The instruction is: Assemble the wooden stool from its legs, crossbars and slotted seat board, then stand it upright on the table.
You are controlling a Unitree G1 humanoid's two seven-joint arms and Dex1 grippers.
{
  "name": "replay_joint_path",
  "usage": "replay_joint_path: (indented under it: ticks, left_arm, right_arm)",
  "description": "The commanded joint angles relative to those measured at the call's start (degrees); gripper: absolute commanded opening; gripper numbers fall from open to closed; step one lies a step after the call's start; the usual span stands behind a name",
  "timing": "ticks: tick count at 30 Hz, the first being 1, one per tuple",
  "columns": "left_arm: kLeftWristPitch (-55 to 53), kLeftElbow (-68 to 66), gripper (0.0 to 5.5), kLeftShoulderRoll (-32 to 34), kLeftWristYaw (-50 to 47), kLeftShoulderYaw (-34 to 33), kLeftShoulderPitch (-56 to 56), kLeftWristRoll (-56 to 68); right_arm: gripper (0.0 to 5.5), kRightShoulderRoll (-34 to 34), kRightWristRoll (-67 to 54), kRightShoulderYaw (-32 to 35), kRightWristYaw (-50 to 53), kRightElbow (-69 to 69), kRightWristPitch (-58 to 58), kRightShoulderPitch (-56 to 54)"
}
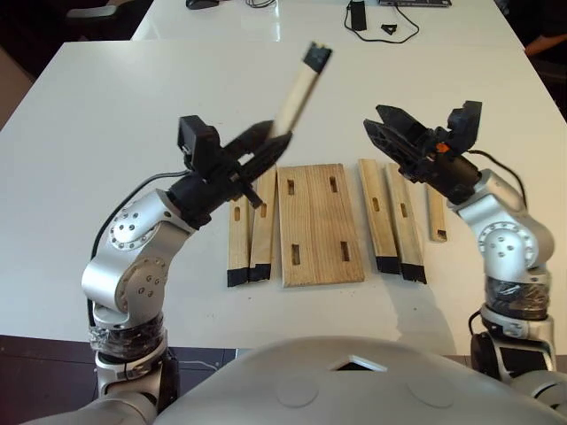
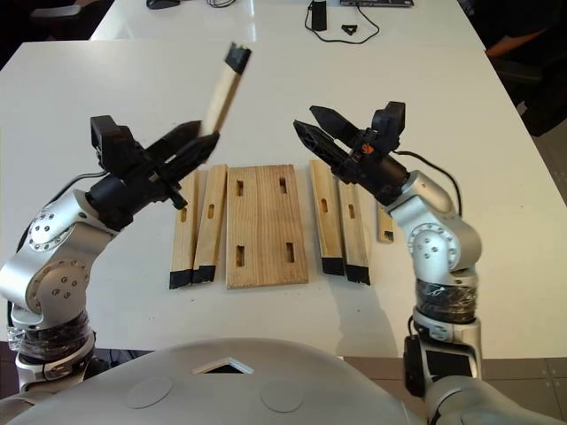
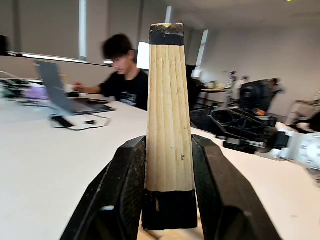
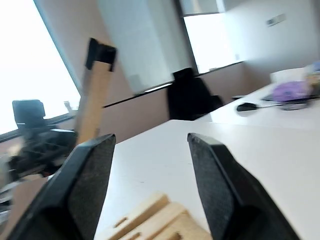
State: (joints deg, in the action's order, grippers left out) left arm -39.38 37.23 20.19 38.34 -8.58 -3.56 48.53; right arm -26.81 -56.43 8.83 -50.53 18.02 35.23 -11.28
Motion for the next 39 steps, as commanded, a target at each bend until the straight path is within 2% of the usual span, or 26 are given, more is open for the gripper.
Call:
replay_joint_path:
  ticks: [1, 11, 20, 28, 39]
  left_arm:
    - [-3.69, -2.29, 1.29, 3.43, 3.29, 0.15, -2.96, 7.23]
    - [-4.28, -3.8, 1.29, 9.23, 9.67, 5.39, -4.62, 7.72]
    - [-2.33, -4.6, 1.29, 10.09, 11.51, 7.47, -4.36, 6.11]
    - [-1.6, -5.24, 1.29, 11.51, 12.31, 9.28, -3.03, 3.45]
    - [-1.69, -6.3, 1.29, 12.15, 11.79, 9.86, -3.76, 2.91]
  right_arm:
    - [2.64, -4.28, -6.47, 0.42, -6.12, 1.73, 5.41, -4.31]
    - [2.64, -5.99, -3.73, -3.21, -10.87, 0.59, 5.42, -7.99]
    - [2.64, -7.11, 0.74, -5.08, -14.93, -0.07, 4.12, -8.95]
    - [1.45, -7.65, 2.61, -5.95, -17.59, -0.9, 3.73, -8.5]
    - [1.33, -8.69, 8.76, -8.2, -20.04, -1.45, -0.34, -6.56]
